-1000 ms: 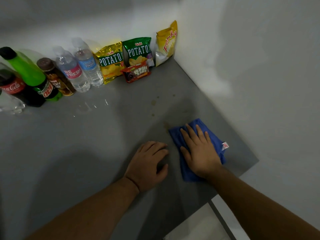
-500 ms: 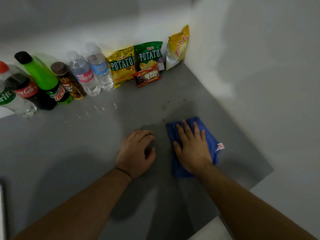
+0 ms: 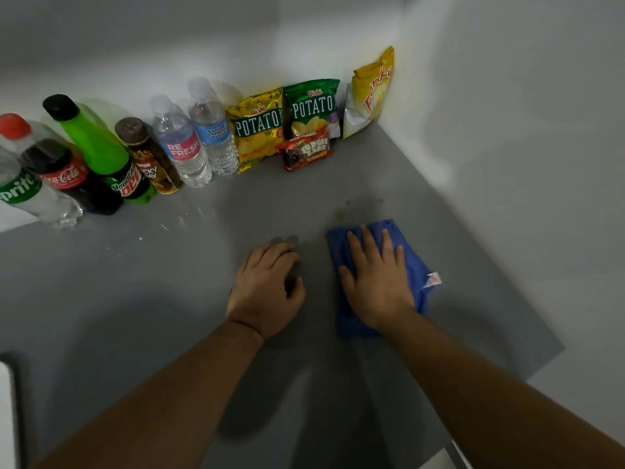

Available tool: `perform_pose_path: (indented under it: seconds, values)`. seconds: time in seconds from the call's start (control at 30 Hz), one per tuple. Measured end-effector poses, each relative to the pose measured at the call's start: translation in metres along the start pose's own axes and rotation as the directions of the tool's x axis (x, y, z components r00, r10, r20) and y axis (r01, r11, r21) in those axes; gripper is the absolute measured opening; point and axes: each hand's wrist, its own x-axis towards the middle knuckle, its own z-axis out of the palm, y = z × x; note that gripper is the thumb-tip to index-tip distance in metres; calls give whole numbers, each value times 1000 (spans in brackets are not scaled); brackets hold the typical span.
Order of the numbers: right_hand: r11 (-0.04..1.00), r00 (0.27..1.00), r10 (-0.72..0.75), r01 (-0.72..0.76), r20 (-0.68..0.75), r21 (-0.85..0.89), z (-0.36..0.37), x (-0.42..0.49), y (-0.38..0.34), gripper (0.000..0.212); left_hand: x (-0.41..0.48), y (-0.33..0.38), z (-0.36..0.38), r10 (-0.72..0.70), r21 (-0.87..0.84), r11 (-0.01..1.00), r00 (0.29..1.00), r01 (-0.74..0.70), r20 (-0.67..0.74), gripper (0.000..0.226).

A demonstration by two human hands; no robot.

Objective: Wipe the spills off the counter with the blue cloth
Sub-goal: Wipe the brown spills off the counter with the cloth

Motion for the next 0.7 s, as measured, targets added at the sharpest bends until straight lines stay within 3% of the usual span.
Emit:
perform_pose_path:
  seconds: [0.07,0.2,0.27,0.4,0.5,0.6,0.7]
  values:
    - [986,986,-164,165,38,-6,5,-17,-3,67,0,-1,-1,-14,-15,1000,1000,14,7,37]
    - [886,881,-459,464,118,-20,-4,-26,41,61,-1,3,-4,-30,-25,999,999,31,24,43]
    - [887,883,-453,460,122,-41,-12,-14,56,61,-1,4,-5,-32,-21,999,999,33,40,46]
    - [989,989,-148,148,6,1,-11,22,17,60,1,7,-7,-44,0,999,996,44,82,54]
    - [1000,1000,-13,13,-18,9,0,33,-30,62,0,7,-8,-58,-13,998,994,59,88,60]
    - [980,979,-201,201,23,5,7,15,-37,63,0,6,-8,-60,-47,997,995,64,74,54]
    - [896,893,-440,443,94,-13,0,3,5,62,1,7,-9,-67,-68,995,996,71,56,45]
